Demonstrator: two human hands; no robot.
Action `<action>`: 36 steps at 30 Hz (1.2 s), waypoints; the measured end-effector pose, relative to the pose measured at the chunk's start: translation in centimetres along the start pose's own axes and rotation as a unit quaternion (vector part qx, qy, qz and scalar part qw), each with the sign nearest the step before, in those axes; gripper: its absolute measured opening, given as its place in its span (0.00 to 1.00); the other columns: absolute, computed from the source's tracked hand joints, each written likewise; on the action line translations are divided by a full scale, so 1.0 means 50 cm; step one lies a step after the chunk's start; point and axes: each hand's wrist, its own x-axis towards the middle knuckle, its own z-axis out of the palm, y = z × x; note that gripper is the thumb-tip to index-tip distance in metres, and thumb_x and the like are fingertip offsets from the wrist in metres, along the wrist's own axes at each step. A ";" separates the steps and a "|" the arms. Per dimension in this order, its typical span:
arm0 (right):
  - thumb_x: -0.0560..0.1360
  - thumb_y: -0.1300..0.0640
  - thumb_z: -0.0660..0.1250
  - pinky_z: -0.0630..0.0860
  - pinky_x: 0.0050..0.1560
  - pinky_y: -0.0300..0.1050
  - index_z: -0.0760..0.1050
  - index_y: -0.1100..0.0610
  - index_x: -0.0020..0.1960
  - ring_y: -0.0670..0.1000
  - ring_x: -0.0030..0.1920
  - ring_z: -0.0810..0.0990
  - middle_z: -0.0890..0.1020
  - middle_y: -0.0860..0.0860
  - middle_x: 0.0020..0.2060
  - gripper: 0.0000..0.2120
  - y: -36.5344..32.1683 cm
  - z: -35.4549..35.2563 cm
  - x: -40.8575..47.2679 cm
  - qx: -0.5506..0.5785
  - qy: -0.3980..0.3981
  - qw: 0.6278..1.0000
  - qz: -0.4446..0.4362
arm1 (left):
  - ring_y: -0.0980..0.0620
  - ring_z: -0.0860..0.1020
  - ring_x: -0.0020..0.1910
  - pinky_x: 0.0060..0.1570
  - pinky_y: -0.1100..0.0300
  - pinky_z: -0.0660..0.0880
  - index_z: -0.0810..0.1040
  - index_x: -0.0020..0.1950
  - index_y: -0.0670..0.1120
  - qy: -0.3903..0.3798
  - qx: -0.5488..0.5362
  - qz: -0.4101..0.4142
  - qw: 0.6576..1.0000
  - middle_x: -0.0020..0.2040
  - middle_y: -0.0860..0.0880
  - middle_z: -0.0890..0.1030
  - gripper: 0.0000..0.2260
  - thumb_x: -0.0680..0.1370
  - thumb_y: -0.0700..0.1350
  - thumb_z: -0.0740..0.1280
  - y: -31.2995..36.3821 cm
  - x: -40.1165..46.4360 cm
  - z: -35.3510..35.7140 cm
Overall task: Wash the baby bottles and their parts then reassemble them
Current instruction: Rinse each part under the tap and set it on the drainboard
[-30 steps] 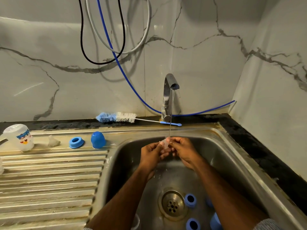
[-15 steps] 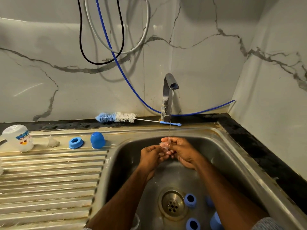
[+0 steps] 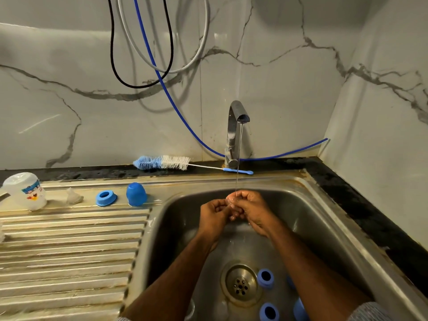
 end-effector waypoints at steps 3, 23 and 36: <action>0.78 0.52 0.71 0.74 0.31 0.36 0.81 0.54 0.46 0.45 0.33 0.80 0.84 0.49 0.33 0.06 0.008 0.028 0.006 -0.056 0.107 0.993 -0.016 | 0.49 0.85 0.47 0.53 0.53 0.82 0.83 0.53 0.39 0.025 0.176 0.105 0.979 0.46 0.44 0.86 0.07 0.77 0.32 0.70 -0.004 0.003 0.007; 0.82 0.64 0.62 0.83 0.40 0.46 0.82 0.60 0.59 0.49 0.39 0.83 0.85 0.59 0.54 0.12 -0.017 -0.012 -0.014 0.079 -0.102 0.991 0.024 | 0.37 0.79 0.48 0.57 0.44 0.77 0.81 0.57 0.31 0.017 -0.085 -0.083 0.993 0.47 0.33 0.82 0.13 0.81 0.36 0.61 0.010 0.012 -0.005; 0.76 0.48 0.73 0.74 0.31 0.40 0.85 0.55 0.44 0.45 0.31 0.80 0.86 0.52 0.34 0.10 -0.013 -0.002 -0.007 -0.053 0.112 0.992 0.003 | 0.46 0.85 0.54 0.55 0.50 0.82 0.79 0.66 0.44 -0.054 0.005 0.043 0.998 0.53 0.46 0.87 0.16 0.79 0.35 0.69 -0.005 0.007 -0.009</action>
